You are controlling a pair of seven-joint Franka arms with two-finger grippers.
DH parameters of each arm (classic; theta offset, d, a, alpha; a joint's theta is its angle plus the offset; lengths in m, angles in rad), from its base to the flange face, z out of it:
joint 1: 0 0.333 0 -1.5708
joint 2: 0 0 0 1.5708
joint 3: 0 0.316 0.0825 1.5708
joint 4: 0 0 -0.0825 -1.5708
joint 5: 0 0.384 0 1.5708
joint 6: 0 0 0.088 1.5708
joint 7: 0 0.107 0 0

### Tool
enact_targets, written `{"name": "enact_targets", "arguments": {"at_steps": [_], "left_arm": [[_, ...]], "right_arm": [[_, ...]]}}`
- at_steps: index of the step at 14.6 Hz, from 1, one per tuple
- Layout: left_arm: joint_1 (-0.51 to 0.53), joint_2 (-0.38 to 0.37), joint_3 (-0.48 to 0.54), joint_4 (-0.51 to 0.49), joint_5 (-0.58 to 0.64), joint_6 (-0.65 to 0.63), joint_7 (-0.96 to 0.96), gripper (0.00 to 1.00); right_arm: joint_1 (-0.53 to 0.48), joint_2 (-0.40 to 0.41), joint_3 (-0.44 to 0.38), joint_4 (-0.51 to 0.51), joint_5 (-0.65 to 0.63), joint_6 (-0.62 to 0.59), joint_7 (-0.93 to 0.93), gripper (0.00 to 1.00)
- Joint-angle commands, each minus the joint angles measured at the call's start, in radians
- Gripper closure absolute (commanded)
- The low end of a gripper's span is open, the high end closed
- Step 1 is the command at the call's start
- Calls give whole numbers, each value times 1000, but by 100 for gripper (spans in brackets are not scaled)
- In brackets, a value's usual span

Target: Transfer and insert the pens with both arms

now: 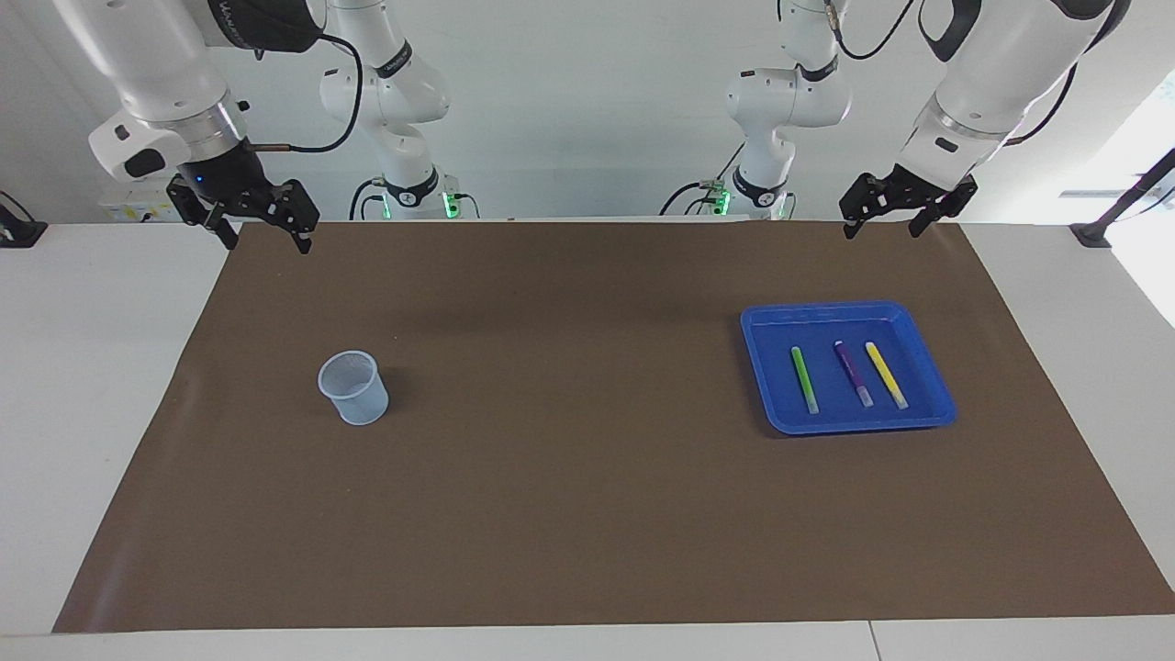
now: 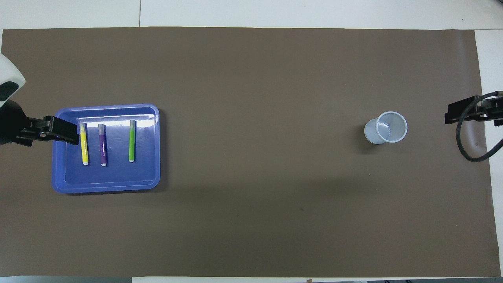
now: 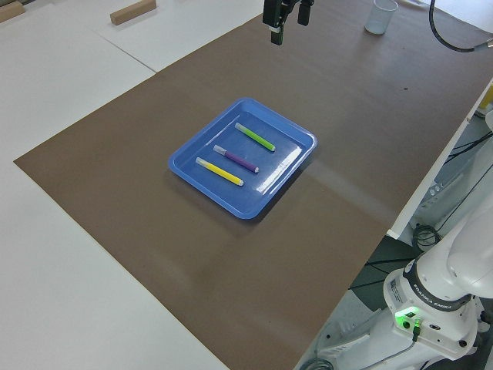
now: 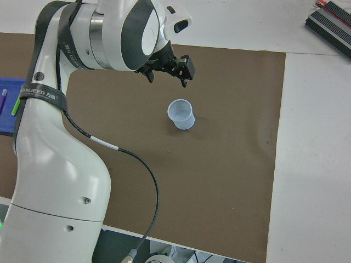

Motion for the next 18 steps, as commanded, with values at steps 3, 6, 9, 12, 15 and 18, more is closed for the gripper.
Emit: {"name": "enact_targets", "arguments": {"at_steps": [3,6,9,12,15,18], "left_arm": [[6,-9,-1,-11,-13,23,8,0],[8,-11,-1,-13,-13,23,6,0],[9,-12,0,-17,-20,40,0,0],[9,-20,2,-36,-24,59,-119,0],[46,-20,10,-115,-22,148,-92,0],[135,-11,10,-305,-22,358,52,0]], "right_arm": [[-12,-3,6,-3,10,1,-20,0],[-12,-3,6,-3,10,1,-20,0],[-12,-3,6,-3,10,2,-20,0],[-12,-3,6,-3,10,2,-20,0],[-12,-3,6,-5,10,1,-20,0],[-12,-3,6,-5,10,2,-20,0]]}}
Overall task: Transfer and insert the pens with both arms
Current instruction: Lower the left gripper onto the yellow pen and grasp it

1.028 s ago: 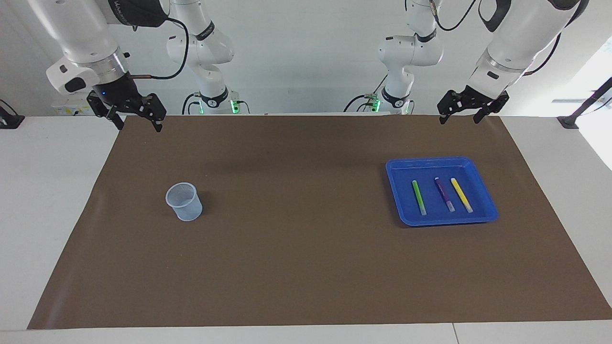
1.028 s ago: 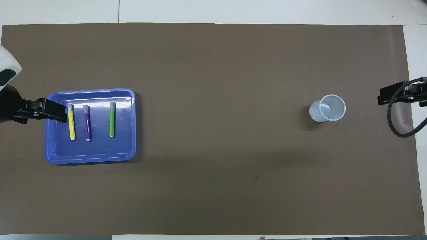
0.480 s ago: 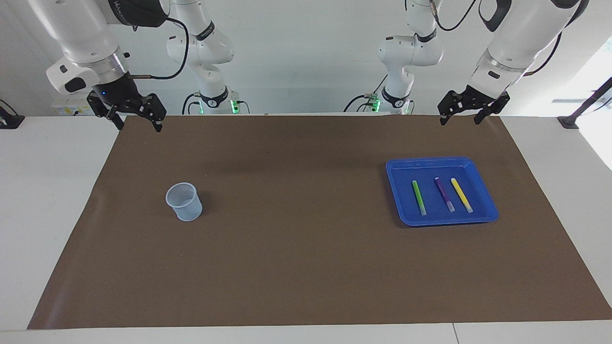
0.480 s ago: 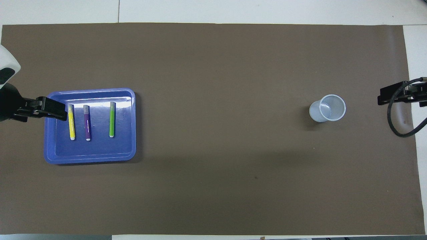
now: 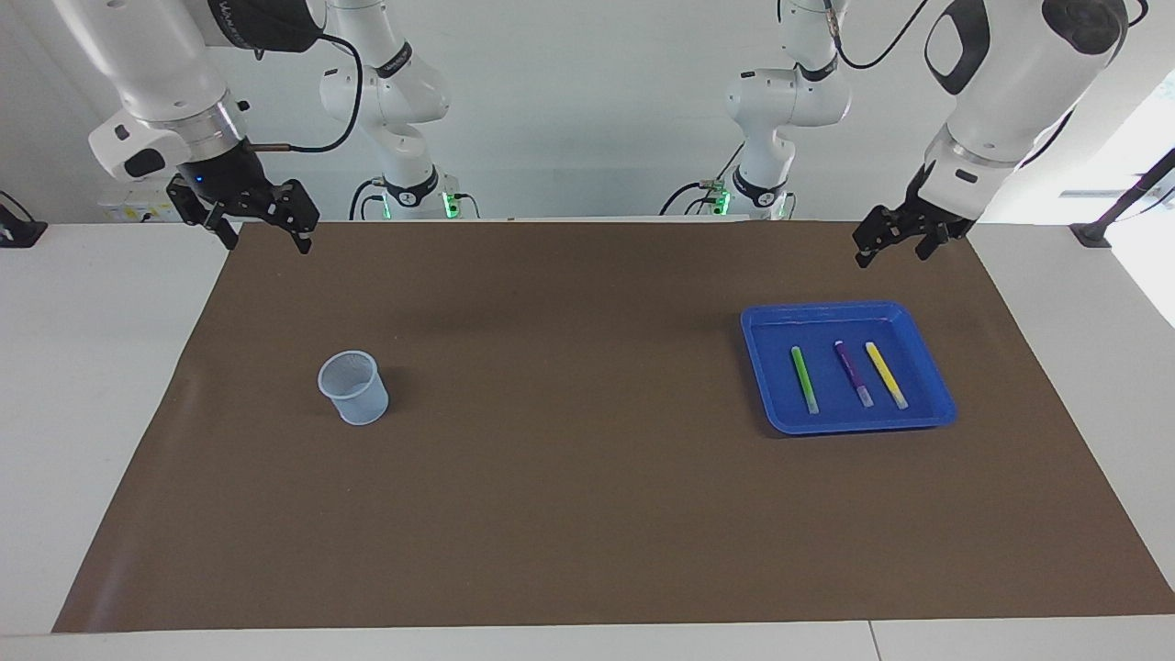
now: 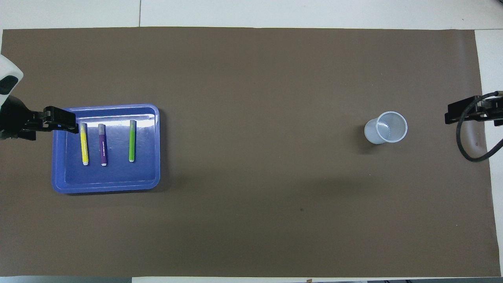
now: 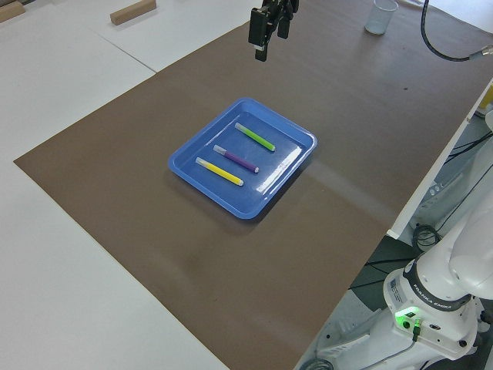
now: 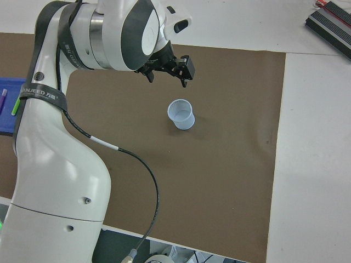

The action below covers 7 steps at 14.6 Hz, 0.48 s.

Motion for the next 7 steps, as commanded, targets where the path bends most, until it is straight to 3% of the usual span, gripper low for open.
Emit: {"name": "enact_targets", "arguments": {"at_steps": [1,6,7], "left_arm": [[86,0,1,-189,-13,198,134,0],[155,158,3,-277,-10,452,230,0],[161,180,3,-283,-10,486,260,5]], "right_arm": [[-12,-3,6,-5,10,1,-20,0],[-12,-3,6,-3,10,1,-20,0],[-12,-1,6,-5,10,2,-20,0]]}}
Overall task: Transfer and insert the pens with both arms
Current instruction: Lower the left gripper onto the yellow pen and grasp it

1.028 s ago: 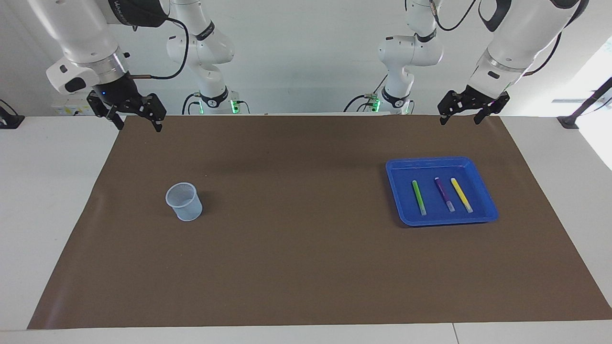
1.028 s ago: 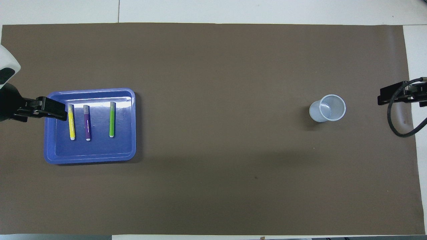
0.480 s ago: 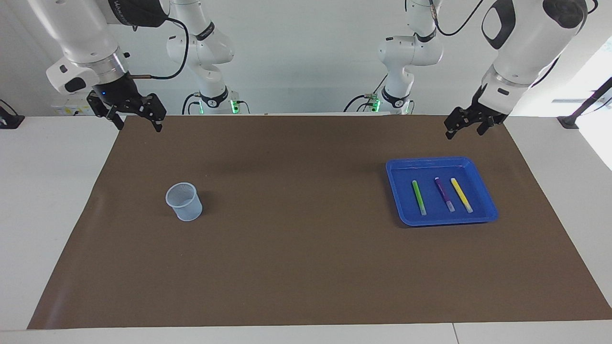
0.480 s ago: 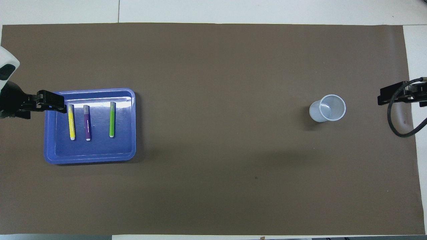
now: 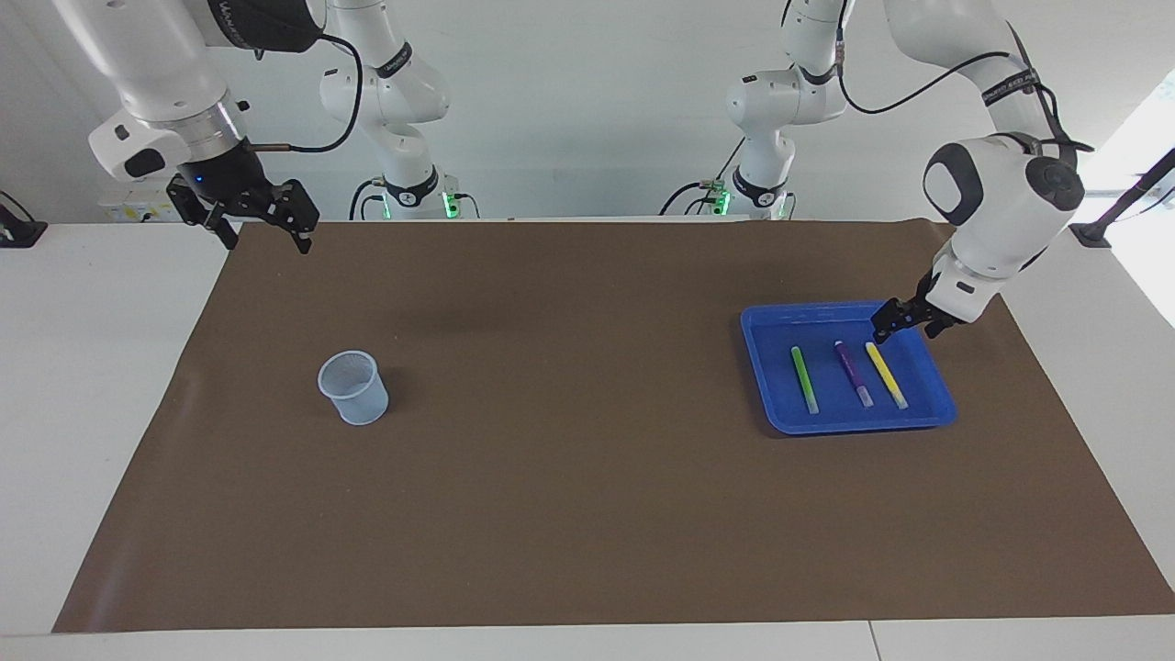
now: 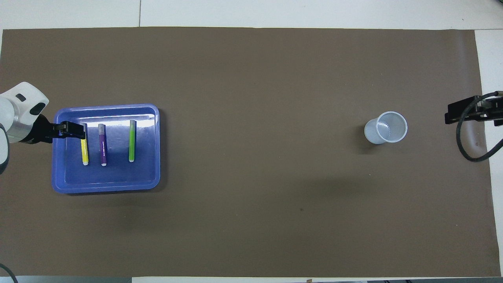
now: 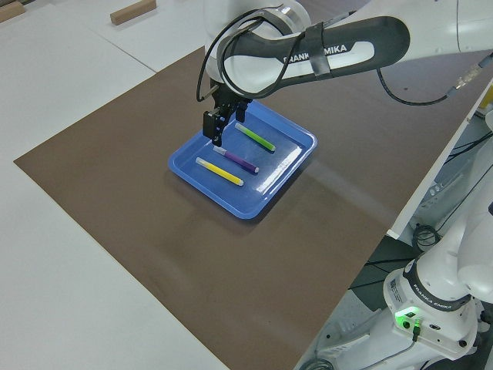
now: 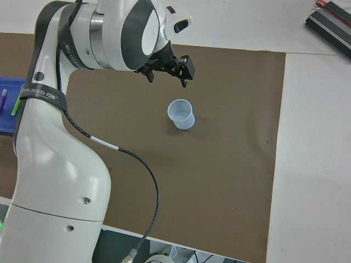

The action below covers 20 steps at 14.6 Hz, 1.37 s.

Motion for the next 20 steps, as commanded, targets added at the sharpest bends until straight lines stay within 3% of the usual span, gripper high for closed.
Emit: {"name": "enact_targets", "arguments": {"at_steps": [1,10,20], "left_arm": [[32,46,-3,-29,-9,86,65,9],[37,141,-3,-36,-9,177,56,23],[40,158,-3,-35,-9,194,54,44]], "right_arm": [[-12,-3,6,-3,10,1,-20,0],[-12,-1,6,-5,10,2,-20,0],[-12,-3,6,-3,10,2,-20,0]]}}
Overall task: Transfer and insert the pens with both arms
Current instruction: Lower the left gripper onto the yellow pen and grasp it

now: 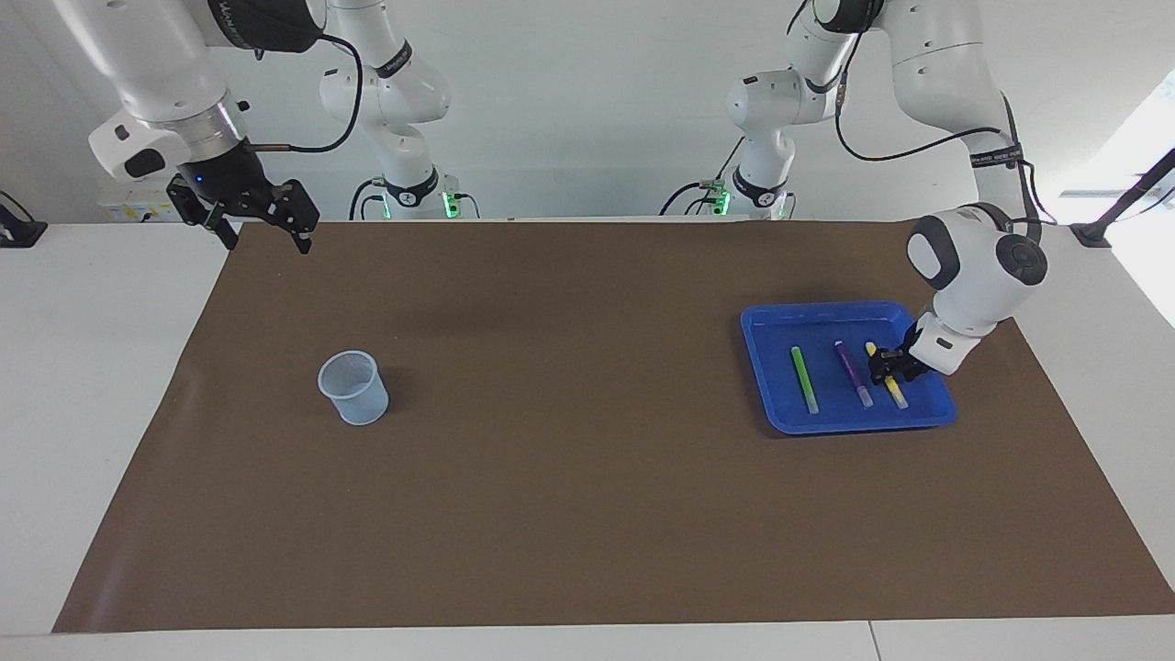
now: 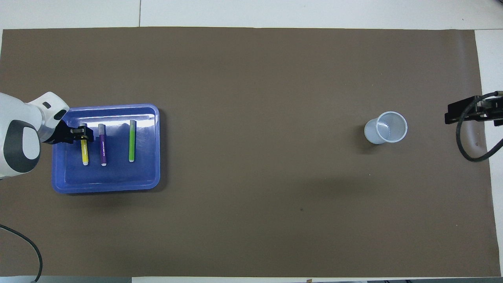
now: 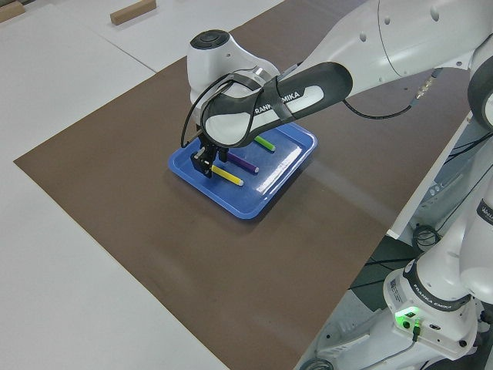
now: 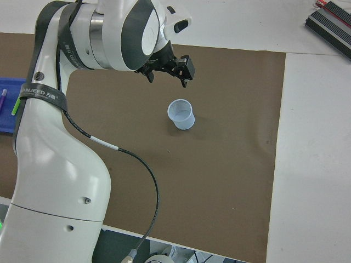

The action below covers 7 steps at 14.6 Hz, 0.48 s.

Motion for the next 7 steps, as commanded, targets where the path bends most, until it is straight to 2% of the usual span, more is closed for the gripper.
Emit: {"name": "enact_targets", "arguments": {"at_steps": [1,5,7], "left_arm": [[5,7,-1,-12,-9,32,10,47],[6,12,-1,-12,-9,35,10,69],[8,12,-1,-10,-9,35,10,91]], "right_arm": [[-13,-3,6,-3,10,1,-20,0],[-13,-3,6,-3,10,1,-20,0],[-14,-3,6,-5,10,1,-21,0]]}}
